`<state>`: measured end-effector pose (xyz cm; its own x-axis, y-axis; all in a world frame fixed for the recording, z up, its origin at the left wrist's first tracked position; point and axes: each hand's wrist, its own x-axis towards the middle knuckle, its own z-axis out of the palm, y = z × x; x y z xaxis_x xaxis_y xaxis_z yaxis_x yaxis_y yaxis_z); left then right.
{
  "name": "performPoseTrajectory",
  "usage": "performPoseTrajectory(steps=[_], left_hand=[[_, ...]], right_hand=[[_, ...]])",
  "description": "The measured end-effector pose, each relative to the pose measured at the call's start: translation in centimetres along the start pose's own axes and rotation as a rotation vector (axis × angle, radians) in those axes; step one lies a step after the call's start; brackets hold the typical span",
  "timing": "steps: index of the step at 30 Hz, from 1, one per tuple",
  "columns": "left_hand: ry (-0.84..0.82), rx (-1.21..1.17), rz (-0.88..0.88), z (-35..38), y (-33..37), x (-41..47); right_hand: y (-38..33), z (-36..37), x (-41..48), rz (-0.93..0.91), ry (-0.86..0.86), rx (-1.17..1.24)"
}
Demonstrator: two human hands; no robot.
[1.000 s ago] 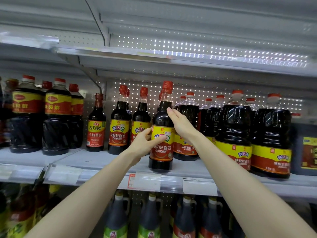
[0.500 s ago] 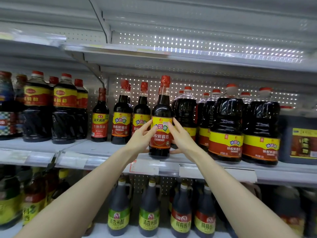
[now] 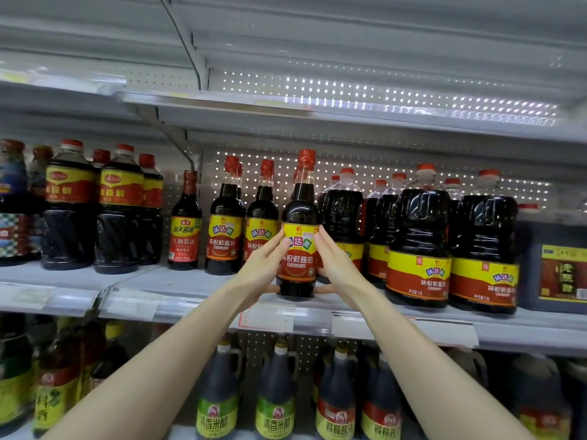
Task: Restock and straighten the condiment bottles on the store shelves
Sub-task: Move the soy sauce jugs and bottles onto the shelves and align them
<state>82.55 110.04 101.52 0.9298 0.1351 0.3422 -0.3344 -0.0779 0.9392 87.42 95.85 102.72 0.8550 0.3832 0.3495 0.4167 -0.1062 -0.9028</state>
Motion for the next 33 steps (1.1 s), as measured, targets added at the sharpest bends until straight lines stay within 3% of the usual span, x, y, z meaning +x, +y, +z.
performPoseTrajectory(steps=[33], left_hand=[[-0.006,0.004,0.006,0.0,-1.7,3.4]], right_hand=[[1.7,-0.5,3.5,0.039,-0.016,0.046]])
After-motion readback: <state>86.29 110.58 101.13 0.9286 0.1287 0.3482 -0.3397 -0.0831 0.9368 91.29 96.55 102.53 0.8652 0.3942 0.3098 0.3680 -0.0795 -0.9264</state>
